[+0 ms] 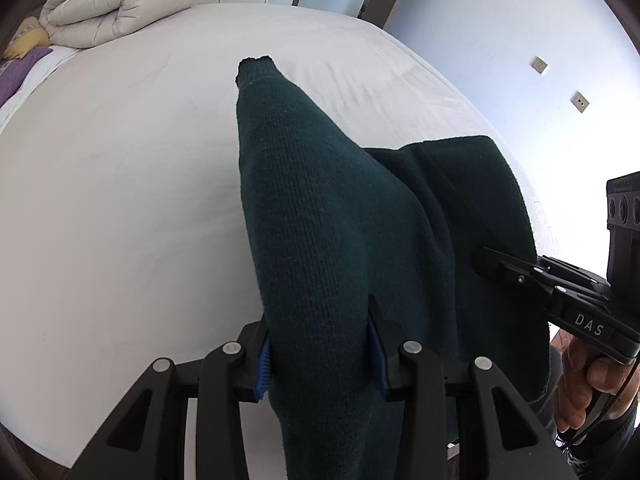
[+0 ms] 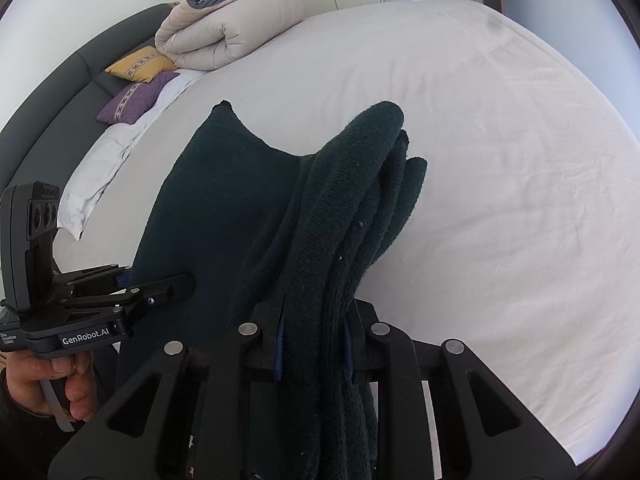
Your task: Fold small clothes
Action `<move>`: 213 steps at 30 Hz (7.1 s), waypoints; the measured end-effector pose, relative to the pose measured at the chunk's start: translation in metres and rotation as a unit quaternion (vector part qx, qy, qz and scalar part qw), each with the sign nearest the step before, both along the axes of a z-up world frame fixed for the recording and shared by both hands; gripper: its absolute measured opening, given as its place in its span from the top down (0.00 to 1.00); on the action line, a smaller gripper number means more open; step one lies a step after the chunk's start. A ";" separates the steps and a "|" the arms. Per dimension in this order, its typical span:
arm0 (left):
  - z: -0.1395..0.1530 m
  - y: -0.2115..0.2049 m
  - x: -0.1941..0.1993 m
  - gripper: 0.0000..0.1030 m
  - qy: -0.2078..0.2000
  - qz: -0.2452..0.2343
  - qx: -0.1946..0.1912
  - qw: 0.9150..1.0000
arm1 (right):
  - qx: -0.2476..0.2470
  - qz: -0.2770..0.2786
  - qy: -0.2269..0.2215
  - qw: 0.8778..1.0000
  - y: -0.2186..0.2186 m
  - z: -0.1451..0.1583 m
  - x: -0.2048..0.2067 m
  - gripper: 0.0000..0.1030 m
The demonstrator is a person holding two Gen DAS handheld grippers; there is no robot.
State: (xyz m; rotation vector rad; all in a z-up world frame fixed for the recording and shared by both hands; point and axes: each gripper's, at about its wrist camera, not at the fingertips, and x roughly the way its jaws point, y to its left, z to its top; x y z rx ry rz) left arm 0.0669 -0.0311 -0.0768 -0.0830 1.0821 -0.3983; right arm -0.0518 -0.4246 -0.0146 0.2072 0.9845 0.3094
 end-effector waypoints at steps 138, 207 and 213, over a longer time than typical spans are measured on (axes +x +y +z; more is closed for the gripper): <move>0.030 0.023 -0.134 0.00 -0.138 0.142 0.106 0.974 | -0.136 -0.171 -0.099 0.971 -0.013 -0.015 -0.147 0.00; 0.021 0.019 -0.130 0.00 -0.129 0.134 0.114 0.976 | -0.134 -0.173 -0.081 0.972 0.000 -0.030 -0.142 0.00; 0.017 0.020 -0.129 0.00 -0.123 0.135 0.113 0.977 | -0.134 -0.172 -0.079 0.973 0.001 -0.030 -0.141 0.00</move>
